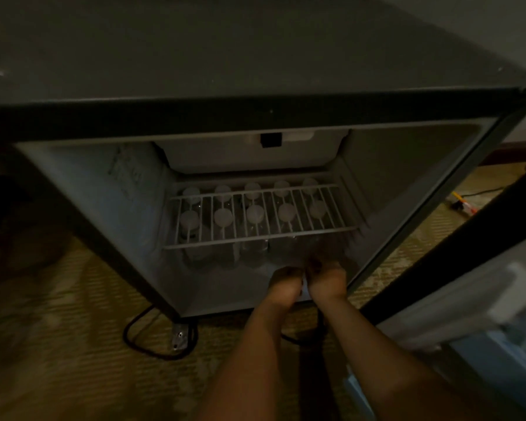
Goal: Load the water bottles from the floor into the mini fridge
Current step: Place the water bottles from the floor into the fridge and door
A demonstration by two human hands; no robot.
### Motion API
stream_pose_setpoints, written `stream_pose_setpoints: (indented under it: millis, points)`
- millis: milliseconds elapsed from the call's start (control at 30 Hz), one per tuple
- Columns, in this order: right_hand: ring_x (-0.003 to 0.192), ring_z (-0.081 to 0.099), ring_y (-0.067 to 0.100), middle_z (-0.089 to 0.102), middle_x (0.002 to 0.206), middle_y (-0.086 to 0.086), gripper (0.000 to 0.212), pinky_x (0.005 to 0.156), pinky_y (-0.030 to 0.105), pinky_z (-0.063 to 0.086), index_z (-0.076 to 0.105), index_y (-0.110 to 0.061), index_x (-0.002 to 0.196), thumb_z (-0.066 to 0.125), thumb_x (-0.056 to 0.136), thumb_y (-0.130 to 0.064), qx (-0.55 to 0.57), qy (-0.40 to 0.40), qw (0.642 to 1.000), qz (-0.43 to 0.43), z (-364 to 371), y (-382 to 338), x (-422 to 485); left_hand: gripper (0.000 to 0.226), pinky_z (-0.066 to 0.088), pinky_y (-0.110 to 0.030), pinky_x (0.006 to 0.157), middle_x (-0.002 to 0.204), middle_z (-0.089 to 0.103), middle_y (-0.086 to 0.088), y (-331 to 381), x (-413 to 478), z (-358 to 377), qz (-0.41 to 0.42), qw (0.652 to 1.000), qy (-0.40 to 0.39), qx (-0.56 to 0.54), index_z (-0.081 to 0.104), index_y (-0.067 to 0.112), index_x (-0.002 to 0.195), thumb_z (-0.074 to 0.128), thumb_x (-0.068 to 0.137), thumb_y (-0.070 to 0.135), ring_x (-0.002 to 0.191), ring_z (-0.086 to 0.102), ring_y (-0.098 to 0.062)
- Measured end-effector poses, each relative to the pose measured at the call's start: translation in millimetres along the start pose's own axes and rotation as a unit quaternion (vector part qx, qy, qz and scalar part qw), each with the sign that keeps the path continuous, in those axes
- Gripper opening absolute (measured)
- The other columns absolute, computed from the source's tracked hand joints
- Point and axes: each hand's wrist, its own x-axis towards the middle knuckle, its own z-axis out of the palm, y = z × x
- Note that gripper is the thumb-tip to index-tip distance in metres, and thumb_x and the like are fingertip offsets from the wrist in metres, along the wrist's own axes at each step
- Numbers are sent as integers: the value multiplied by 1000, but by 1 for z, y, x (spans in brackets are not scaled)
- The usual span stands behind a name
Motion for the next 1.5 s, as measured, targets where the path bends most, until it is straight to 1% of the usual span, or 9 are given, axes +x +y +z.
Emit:
stream_pose_setpoints:
  millis: [100,300,367,467,600,867,1100,1267,1500]
  points:
    - [106,61,35,65,113,24,30,83,30,45,66,1,108,47,95,-18,-81,-21,996,-32,-9,-1,-17,37,45,-30,96,132,54,-22,5,-17,-11,14,997,-28,72,54,-3,125,42,97,18,122,53,-35]
    - [107,59,32,64,114,14,28,83,33,47,63,-14,108,49,93,-32,-243,-82,951,-174,-44,-34,-59,43,35,-33,105,143,44,-12,42,-87,-56,28,961,-54,271,42,8,136,36,100,29,131,43,-28]
    - [106,60,31,65,113,14,27,83,33,47,63,-13,105,49,94,-33,-264,-85,937,-211,-57,-50,-72,41,43,-32,92,132,51,-17,52,-107,-72,31,946,-48,319,48,6,130,37,99,30,121,50,-29]
    - [102,61,30,65,109,11,24,82,35,50,63,-15,105,48,95,-31,-292,-80,917,-260,-76,-84,-96,32,41,-23,64,101,56,-10,66,-139,-97,32,921,-37,387,54,11,116,39,97,32,83,54,-18]
    - [99,61,31,65,107,11,24,82,41,52,62,-15,107,48,95,-30,-309,-66,890,-329,-98,-131,-132,43,46,-34,90,120,54,-13,81,-184,-127,43,895,17,445,52,6,126,40,96,35,107,57,-27]
    - [98,61,25,64,107,6,23,85,44,53,60,-20,110,51,93,-33,-336,-110,818,-453,-122,-210,-235,37,42,-32,91,123,56,-3,93,-319,-201,81,867,91,484,55,14,124,44,95,35,108,53,-19]
    - [99,60,24,63,108,2,20,82,40,53,61,-23,107,52,93,-34,-355,-153,758,-525,-93,-243,-342,41,41,-37,103,132,51,-5,30,-441,-258,42,846,177,501,50,17,131,42,96,37,121,49,-22]
    - [99,60,22,63,109,2,21,83,38,53,60,-22,109,52,93,-32,-357,-218,710,-567,-47,-245,-425,40,43,-36,98,129,53,-4,-46,-515,-291,-8,847,213,486,50,16,130,41,96,36,118,52,-23]
    - [105,59,24,60,117,4,27,90,42,51,60,-22,115,55,91,-31,-383,-319,652,-572,39,-209,-524,38,43,-37,100,127,57,-9,-176,-588,-331,-102,876,220,416,53,11,126,43,96,32,114,55,-24]
